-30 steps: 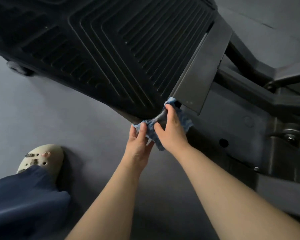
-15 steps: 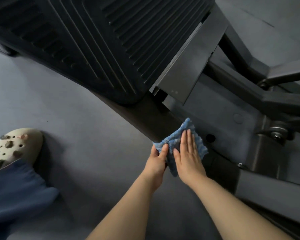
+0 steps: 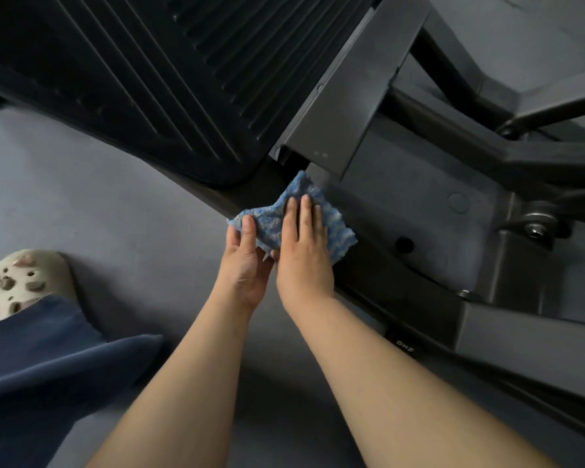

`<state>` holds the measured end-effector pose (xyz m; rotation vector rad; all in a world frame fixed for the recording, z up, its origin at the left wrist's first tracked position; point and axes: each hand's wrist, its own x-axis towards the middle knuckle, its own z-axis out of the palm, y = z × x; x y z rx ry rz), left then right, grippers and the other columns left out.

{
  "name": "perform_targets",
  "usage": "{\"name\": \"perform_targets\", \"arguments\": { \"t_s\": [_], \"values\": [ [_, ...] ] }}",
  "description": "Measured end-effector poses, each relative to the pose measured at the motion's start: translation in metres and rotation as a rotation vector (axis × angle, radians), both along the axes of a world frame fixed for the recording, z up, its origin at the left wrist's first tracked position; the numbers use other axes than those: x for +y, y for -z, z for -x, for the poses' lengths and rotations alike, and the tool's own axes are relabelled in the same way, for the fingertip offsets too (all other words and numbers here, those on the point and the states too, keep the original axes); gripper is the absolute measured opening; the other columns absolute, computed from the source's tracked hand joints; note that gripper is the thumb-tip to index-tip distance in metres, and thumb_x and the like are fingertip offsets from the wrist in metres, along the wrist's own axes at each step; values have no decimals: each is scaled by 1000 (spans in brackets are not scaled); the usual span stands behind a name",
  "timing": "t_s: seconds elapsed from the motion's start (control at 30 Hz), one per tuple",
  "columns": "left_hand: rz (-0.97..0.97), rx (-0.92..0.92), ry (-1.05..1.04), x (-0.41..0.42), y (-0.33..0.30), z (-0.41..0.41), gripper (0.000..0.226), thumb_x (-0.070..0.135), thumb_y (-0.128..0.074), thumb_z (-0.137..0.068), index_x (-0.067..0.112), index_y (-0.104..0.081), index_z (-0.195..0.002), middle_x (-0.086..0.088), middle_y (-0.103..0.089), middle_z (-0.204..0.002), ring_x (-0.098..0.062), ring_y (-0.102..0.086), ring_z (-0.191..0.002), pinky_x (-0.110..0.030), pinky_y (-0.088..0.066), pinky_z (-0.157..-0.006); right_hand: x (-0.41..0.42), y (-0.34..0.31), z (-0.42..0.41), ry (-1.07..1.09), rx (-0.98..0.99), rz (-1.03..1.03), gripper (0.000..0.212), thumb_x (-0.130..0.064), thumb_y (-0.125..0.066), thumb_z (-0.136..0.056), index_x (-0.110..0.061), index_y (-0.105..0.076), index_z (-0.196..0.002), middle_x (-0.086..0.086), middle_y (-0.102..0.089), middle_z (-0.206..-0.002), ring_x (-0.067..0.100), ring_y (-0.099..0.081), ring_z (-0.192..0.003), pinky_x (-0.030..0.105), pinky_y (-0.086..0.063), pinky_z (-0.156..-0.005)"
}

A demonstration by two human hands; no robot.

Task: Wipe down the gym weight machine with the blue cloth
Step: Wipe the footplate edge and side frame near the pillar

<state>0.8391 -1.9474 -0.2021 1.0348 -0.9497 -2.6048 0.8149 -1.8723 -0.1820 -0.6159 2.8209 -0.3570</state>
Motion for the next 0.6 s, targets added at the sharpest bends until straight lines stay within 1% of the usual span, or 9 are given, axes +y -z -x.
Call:
{"name": "perform_targets", "arguments": {
  "t_s": [0.03, 0.1, 0.13, 0.17, 0.23, 0.3, 0.33, 0.47, 0.6],
  "values": [
    [4, -11, 16, 4, 1, -1, 16, 31, -39, -98, 25, -54, -100, 4, -66, -95, -7, -67, -78, -29, -49, -78, 6, 3, -1, -27, 48, 3, 75, -8, -53, -93, -4, -3, -149, 17, -1, -158, 33, -4, -145, 37, -4, -116],
    [15, -35, 68, 15, 5, -3, 15, 29, -39, -98, 25, -53, -103, 3, -66, -97, -9, -65, -82, -30, -49, -80, 21, 13, -4, -40, 154, 4, 79, -1, -76, -71, 2, -37, -140, 23, -38, -145, 38, -39, -133, 42, -30, -107],
    [16, -42, 91, 23, 7, -5, 15, 27, -40, -98, 24, -52, -106, 2, -65, -99, -11, -65, -85, -31, -50, -81, 29, 20, -5, -12, 165, -2, 80, 1, -83, -60, 3, -49, -132, 24, -50, -136, 39, -50, -123, 45, -41, -98],
    [13, -44, 106, 31, 11, -7, 17, 24, -41, -97, 22, -51, -112, 1, -65, -102, -13, -64, -89, -32, -49, -84, 39, 25, -6, 13, 161, -12, 81, 1, -86, -53, 3, -54, -128, 23, -54, -131, 39, -55, -118, 46, -45, -93],
    [1, -48, 124, 51, 17, -11, 25, 19, -43, -96, 20, -47, -121, -2, -64, -107, -17, -62, -95, -33, -49, -87, 60, 27, -7, 19, 146, -42, 84, 2, -83, -58, 4, -47, -133, 25, -46, -138, 40, -49, -124, 46, -42, -97],
    [-10, -61, 132, 73, 23, -13, 31, 16, -47, -94, 20, -46, -125, -3, -63, -111, -20, -60, -101, -33, -48, -90, 84, 36, -9, 31, 57, -89, 85, -1, -70, -78, -1, -20, -147, 21, -17, -154, 39, -28, -139, 42, -26, -111],
    [-13, -69, 135, 84, 25, -14, 33, 13, -49, -94, 21, -45, -125, -3, -63, -113, -20, -60, -103, -32, -49, -90, 97, 39, -11, 46, 25, -119, 85, -2, -67, -81, -3, -15, -149, 19, -11, -156, 39, -25, -140, 41, -24, -112],
    [-22, -120, 117, 131, 33, -13, 34, 5, -48, -94, 23, -44, -122, 1, -63, -110, -18, -60, -103, -26, -52, -82, 140, 53, -16, 99, 32, -202, 90, -1, -85, -59, 5, -40, -138, 25, -37, -144, 42, -51, -121, 43, -46, -94],
    [-34, -191, 79, 165, 40, -12, 38, 6, -51, -93, 24, -42, -125, -1, -61, -115, -22, -58, -110, -38, -48, -92, 168, 55, -12, 17, 62, -348, 105, -12, -94, -39, 6, -44, -129, 27, -55, -127, 38, -59, -112, 43, -50, -87]
  ]
}}
